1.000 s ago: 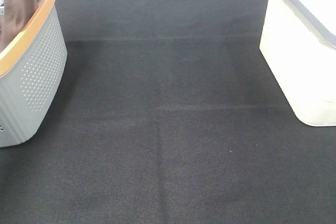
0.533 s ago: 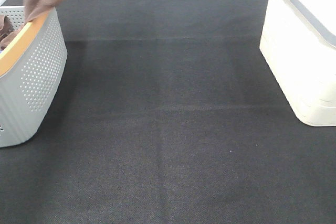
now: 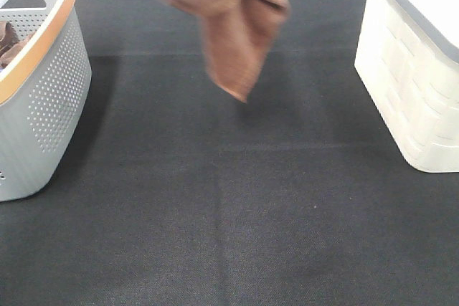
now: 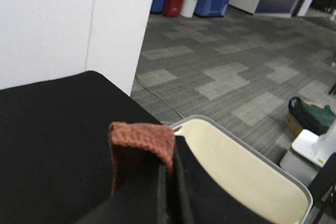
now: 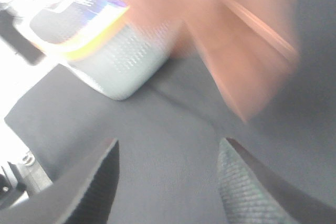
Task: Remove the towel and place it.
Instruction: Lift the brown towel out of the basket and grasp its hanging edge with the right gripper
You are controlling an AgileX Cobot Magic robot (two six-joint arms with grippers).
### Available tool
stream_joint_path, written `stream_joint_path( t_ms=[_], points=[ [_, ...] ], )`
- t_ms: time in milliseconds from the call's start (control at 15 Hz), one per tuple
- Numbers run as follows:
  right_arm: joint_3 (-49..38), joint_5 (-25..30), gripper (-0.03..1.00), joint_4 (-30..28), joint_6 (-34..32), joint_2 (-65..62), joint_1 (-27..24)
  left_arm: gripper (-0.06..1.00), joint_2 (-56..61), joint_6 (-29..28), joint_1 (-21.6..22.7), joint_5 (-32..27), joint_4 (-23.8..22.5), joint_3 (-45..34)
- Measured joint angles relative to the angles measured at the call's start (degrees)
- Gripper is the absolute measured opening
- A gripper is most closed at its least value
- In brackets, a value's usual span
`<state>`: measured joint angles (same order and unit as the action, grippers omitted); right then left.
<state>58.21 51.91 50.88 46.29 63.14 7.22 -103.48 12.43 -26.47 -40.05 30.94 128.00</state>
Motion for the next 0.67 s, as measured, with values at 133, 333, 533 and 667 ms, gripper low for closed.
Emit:
stream_joint_path(
  t_ms=[133, 333, 533, 667],
  points=[
    [0.63, -8.02, 0.54, -4.53, 2.64, 3.84, 8.77, 0.00, -1.43, 0.06, -2.41, 1.20, -1.32, 0.00],
    [0.63, -23.61, 0.54, -16.96, 0.34, 9.28, 20.45, 0.00, -2.35, 0.06, -5.33, 2.64, -2.69, 0.00],
    [0.63, -35.92, 0.60, -26.64, -14.67, 12.78, 25.55, 0.00, -2.52, 0.06, -7.96, 3.27, -5.21, 0.00],
    [0.63, -36.90, 0.62, -27.90, -17.82, 13.41, 25.55, 0.00, -2.52, 0.06, -8.42, 3.61, -5.44, 0.00]
  ],
)
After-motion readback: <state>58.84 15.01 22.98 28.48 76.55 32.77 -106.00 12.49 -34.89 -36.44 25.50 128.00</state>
